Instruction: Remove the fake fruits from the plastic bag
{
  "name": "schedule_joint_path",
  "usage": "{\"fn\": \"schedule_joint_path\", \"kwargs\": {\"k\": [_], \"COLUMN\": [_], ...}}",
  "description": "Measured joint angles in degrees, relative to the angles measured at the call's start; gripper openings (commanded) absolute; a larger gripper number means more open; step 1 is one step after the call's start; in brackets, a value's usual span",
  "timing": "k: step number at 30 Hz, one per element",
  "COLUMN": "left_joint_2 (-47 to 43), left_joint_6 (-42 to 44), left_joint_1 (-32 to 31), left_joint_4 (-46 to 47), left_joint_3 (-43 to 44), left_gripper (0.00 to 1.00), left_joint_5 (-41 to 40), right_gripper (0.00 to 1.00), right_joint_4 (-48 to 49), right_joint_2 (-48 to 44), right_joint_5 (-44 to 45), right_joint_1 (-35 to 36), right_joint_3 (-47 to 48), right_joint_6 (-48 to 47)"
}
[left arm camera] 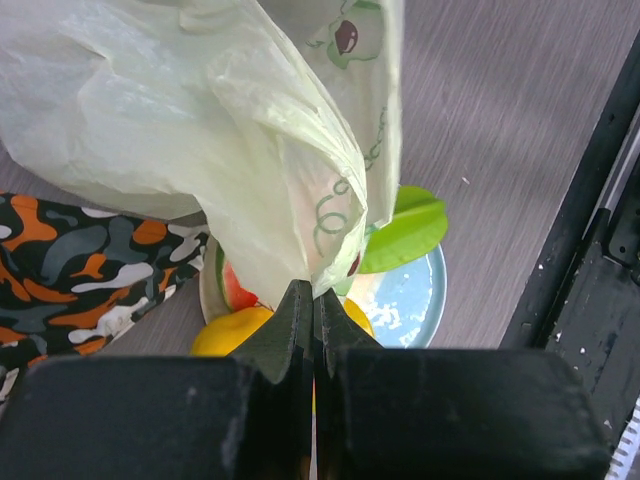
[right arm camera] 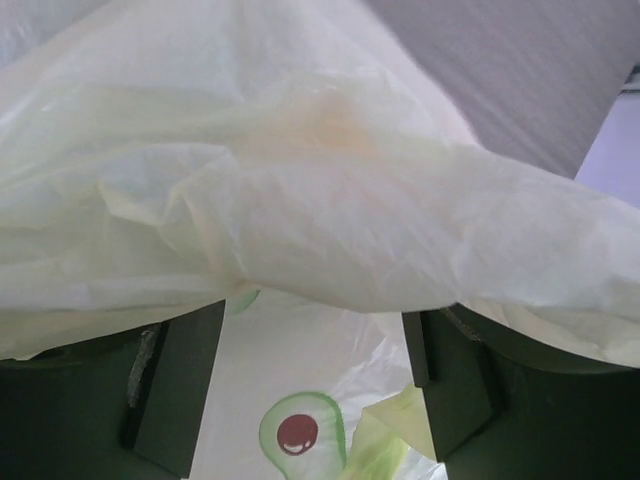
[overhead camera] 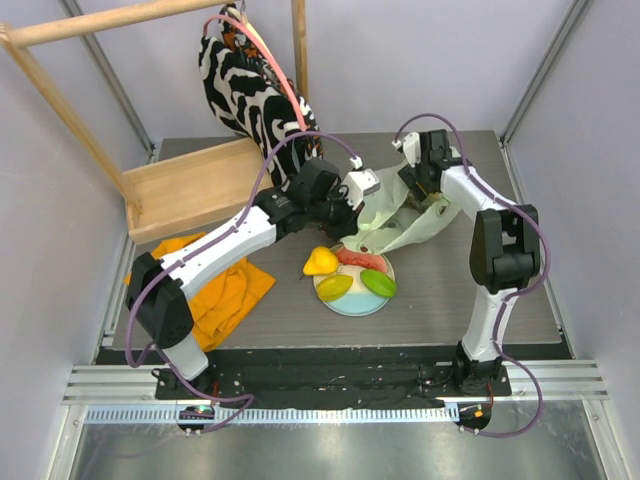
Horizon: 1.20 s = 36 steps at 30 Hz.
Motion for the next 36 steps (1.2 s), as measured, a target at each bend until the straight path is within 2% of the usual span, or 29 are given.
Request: {"fn": "schedule_joint_path", "kwargs": {"k": [7,14,17,20,21,24,31,36], "left_joint_2": [2.36,3.69,4.00,4.02,4.02,4.02,4.59,5.33], "left_joint_6": [-0.22,-0.17,0.02,0.24,0.28,0.66,0.85,0.81], "left_joint_1": [0.00,0.00,0.02,0.02,0.02,0.00,0.00,-0.02], "left_joint_4": [-0.02,-0.11,-0.17,-0.22,-0.26,-0.52,-0.76,-0.79], "left_joint_3": [1.84,3.76,4.33,4.48,4.48,4.48,4.92,5.73], "left_gripper": [0.00,0.00,0.00,0.00,0.00,0.00,0.00,0.00], "left_joint_5": [0.13,0.42,0.26,0.20,0.20,0.22,0.22,-0.52], "right_gripper": [0.83,0.80,0.80,0.65,0.51,0.35,0.23,0.20], "right_joint_4": [1.95,2.97,3.93,4.42,4.83,5.33,1.25,-4.66], "right_joint_2": [8.33,23.80,27.04,27.17,27.17,27.17,24.79,13.55], "right_joint_5": [2.05,2.84,4.28,6.23,6.75,7.82,5.14,-5.33], "right_joint_1": [-0.02,-0.33,-0.50,-0.52,-0.55,-0.68,-0.98,-1.29], "right_joint_3": [10.86,23.91,28.41,29.05,28.79,27.21,23.82,19.10], "right_joint_6": [0.22,1.20,0.28,-1.31,-2.01,-3.56,-0.92,4.83]}}
